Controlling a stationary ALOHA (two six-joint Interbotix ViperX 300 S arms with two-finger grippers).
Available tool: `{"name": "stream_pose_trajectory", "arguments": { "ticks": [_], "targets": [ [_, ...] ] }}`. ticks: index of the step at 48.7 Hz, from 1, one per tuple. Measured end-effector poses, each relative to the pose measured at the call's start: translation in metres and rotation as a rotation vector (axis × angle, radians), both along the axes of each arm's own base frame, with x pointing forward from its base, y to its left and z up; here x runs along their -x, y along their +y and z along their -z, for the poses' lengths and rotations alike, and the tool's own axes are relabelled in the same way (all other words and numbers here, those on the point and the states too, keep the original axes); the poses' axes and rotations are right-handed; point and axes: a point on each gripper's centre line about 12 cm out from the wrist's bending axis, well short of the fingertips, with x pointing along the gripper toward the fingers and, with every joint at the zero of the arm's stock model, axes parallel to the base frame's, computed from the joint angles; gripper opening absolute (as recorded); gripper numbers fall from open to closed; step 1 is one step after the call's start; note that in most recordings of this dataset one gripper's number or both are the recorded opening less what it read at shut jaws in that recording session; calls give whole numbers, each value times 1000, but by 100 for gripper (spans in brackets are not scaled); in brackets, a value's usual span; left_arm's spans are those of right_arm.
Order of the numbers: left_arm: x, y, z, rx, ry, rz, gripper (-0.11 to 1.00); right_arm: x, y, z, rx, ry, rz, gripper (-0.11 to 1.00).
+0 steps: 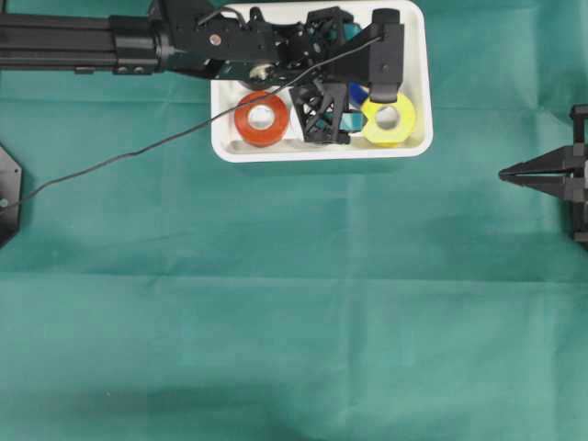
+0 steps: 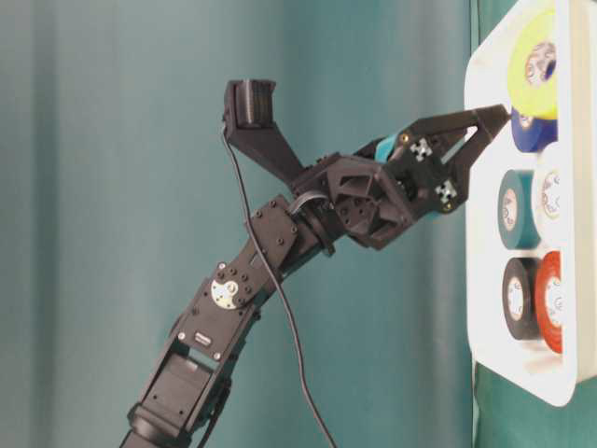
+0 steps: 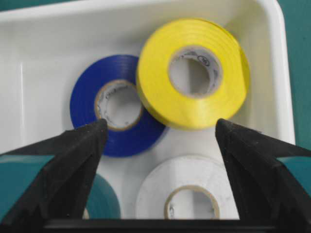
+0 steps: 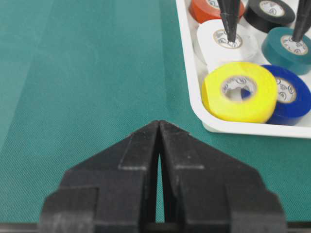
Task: Put the tape into the white case with the left arm.
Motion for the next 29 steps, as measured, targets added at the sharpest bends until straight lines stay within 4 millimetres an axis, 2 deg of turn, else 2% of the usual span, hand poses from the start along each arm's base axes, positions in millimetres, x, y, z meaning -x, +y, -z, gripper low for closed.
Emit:
{"name": "stream_pose_trajectory", "arguments": {
  "ticks": [15, 29],
  "targets": [
    [26, -10, -11, 8, 7, -1, 89, 0, 0, -1, 2, -1, 0, -9],
    [71, -42, -26, 12, 15, 43, 89, 0, 0, 0, 0, 0, 0, -9]
  ]
}}
